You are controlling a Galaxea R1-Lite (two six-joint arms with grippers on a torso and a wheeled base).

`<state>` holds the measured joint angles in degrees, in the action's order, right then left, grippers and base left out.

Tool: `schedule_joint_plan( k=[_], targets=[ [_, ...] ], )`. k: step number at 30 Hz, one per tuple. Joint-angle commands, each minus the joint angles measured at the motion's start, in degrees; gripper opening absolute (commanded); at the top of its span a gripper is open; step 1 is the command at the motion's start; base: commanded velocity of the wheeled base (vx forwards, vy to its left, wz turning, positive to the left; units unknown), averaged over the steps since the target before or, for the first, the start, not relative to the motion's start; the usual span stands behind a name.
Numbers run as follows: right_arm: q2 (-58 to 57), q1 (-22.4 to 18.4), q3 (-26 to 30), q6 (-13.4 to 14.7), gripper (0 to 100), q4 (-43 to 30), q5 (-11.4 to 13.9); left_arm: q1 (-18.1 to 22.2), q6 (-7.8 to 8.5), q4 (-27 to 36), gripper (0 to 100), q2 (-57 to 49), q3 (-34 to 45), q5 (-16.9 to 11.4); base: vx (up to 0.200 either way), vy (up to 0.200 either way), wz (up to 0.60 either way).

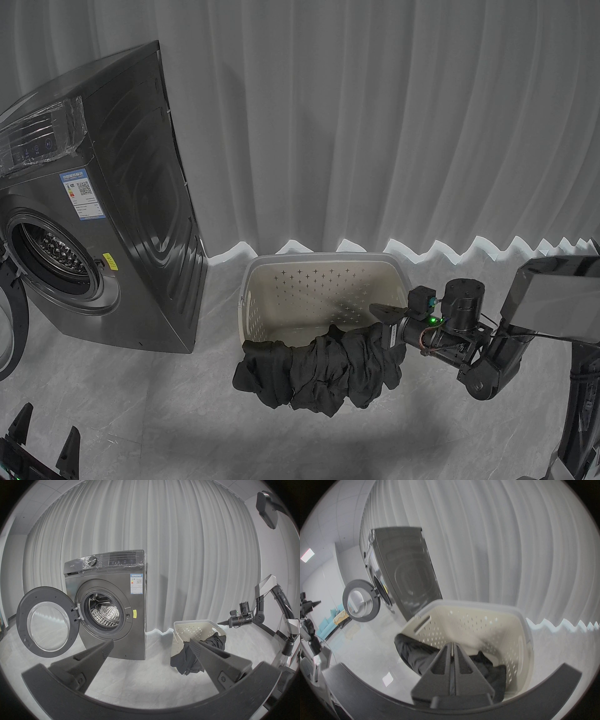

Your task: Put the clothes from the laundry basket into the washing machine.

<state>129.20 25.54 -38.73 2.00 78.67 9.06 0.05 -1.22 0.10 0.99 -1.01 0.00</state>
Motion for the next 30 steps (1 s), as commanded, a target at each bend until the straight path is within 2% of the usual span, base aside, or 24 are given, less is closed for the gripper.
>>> schedule_joint_plan(
  k=[1,8,13,18,19,26,30],
  targets=[
    [-3.86,-0.58,2.43,0.73,0,1.67,0.26,0.04,-0.01,-0.01,100,-0.99,0.92,0.09,0.000,0.000,0.00],
    [-2.02,-1.98,10.87,0.73,0,4.48,0.52,0.04,-0.01,-0.01,100,-0.99,0.92,0.18,0.000,0.000,0.00],
    [-3.34,-2.86,11.22,0.29,0,4.57,1.14,0.04,-0.19,-0.10,100,-0.99,0.92,0.18,0.000,0.000,0.00],
    [-2.72,-2.78,10.60,0.11,0,4.39,1.49,0.04,0.16,-0.01,100,-0.99,0.92,0.18,-0.200,0.000,0.00],
    [-1.84,-2.60,9.55,0.02,100,3.86,1.49,-0.05,0.43,-0.01,100,-0.99,0.92,0.18,-0.200,0.000,0.00],
    [5.45,-1.98,2.87,-0.33,100,3.51,1.49,0.04,0.08,-0.01,100,-0.99,0.92,0.18,0.000,0.000,0.00],
    [9.50,-2.07,-2.75,-2.35,100,0.44,1.40,0.04,0.08,-0.01,100,-0.99,0.92,0.18,0.000,0.000,0.00]
  ],
)
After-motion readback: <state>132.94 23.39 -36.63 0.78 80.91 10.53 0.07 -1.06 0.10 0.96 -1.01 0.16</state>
